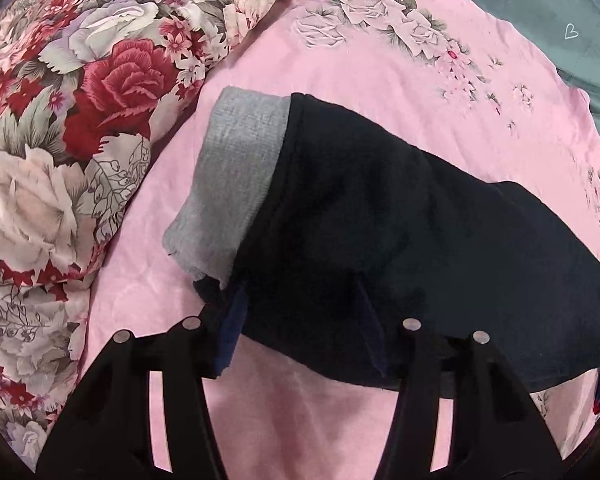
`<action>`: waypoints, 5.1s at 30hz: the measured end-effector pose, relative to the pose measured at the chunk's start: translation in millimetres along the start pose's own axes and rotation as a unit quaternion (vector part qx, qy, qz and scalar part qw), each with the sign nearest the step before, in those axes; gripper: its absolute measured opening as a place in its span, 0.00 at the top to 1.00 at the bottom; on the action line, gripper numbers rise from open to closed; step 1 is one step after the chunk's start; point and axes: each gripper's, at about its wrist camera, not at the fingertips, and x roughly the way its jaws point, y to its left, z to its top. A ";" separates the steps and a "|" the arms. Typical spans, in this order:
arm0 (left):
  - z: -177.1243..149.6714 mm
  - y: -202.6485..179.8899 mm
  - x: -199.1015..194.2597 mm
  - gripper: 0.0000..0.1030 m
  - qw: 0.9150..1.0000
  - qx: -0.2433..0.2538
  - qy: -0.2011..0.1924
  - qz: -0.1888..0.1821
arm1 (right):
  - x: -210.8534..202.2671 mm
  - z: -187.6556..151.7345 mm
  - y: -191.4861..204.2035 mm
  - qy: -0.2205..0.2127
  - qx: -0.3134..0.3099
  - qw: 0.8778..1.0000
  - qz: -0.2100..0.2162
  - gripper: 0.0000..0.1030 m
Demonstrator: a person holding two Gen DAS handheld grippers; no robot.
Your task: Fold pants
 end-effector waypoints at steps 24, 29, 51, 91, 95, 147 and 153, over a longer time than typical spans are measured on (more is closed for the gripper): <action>-23.6 20.7 -33.4 0.29 0.998 -0.035 -0.007 -0.050 | 81.0 1.9 3.8 0.046 -0.134 0.978 -0.152 1.00; -23.8 21.0 -29.3 0.29 0.996 -0.046 0.016 -0.079 | 77.4 8.8 -0.3 -0.008 -0.111 0.979 -0.172 1.00; -22.9 14.3 1.6 0.46 0.984 -0.101 0.071 -0.130 | 34.4 -24.4 43.2 -0.010 -0.140 0.986 -0.087 0.45; -14.2 0.7 -38.8 0.85 0.997 -0.041 -0.006 -0.066 | 57.4 -37.2 28.4 0.036 -0.128 0.986 -0.104 0.45; -19.1 -1.5 -13.4 0.79 0.999 -0.029 0.024 -0.034 | 55.2 -39.3 25.4 0.036 -0.135 0.983 -0.121 0.45; 10.4 -78.4 22.6 0.07 0.993 0.076 -0.086 0.005 | 172.5 -66.4 151.3 0.173 -0.280 0.944 0.008 0.75; 8.6 -77.4 21.0 0.07 0.993 0.071 -0.093 0.001 | 66.2 14.9 41.9 0.000 -0.127 0.989 -0.075 0.67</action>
